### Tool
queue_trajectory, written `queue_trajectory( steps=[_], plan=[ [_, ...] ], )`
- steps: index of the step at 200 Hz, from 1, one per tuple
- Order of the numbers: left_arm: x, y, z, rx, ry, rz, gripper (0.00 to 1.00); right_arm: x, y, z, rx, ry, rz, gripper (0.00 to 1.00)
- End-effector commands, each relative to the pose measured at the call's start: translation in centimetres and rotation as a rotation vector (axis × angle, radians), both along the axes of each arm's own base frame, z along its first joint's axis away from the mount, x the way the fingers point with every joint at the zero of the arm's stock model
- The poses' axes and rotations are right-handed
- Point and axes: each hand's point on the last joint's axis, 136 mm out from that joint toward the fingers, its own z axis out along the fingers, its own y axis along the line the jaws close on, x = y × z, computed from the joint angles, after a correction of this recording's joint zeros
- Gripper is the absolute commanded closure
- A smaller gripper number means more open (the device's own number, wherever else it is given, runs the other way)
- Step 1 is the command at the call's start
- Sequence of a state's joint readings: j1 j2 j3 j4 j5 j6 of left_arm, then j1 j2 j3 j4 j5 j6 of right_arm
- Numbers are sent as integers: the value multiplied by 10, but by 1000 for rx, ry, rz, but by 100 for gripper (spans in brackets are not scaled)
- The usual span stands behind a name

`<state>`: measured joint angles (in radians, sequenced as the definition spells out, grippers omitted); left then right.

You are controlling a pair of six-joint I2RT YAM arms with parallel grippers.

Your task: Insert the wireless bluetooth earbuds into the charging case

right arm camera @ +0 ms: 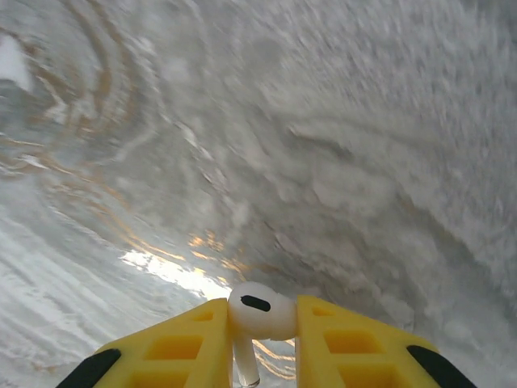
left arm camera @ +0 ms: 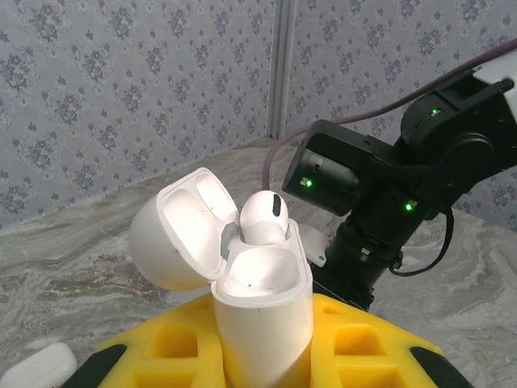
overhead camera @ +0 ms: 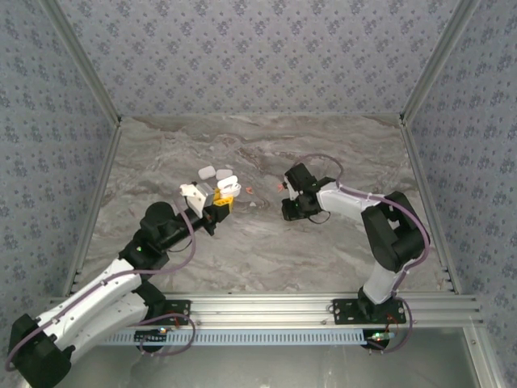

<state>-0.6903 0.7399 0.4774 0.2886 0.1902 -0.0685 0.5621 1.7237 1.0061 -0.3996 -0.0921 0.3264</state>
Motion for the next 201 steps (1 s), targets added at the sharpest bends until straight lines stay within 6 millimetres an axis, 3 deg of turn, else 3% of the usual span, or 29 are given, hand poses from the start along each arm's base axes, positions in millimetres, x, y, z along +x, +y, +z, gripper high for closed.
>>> queue_trajectory(
  steps=[1,32,53,107,132,157,190,201],
  plan=[
    [-1,-3,22,-40,-52,-10,98,3,-2,-5,32,-17,-139,75],
    [-1,-3,22,-41,-51,-9,98,-3,-5,-12,21,-14,-165,75],
    [-1,-3,22,-40,-52,-8,98,-8,-3,-13,36,3,-152,69],
    [-1,-2,22,-34,-54,-6,98,-5,2,26,7,-36,51,48],
    [-3,0,22,-34,-55,-6,98,-2,0,35,-31,-29,211,47],
    [-4,2,24,-38,-61,0,98,-5,7,30,-5,18,354,49],
    [-5,3,26,-41,-65,-1,98,-4,9,13,-12,59,401,52],
    [-5,4,25,-39,-65,2,98,6,15,19,-5,37,405,52]
  ],
)
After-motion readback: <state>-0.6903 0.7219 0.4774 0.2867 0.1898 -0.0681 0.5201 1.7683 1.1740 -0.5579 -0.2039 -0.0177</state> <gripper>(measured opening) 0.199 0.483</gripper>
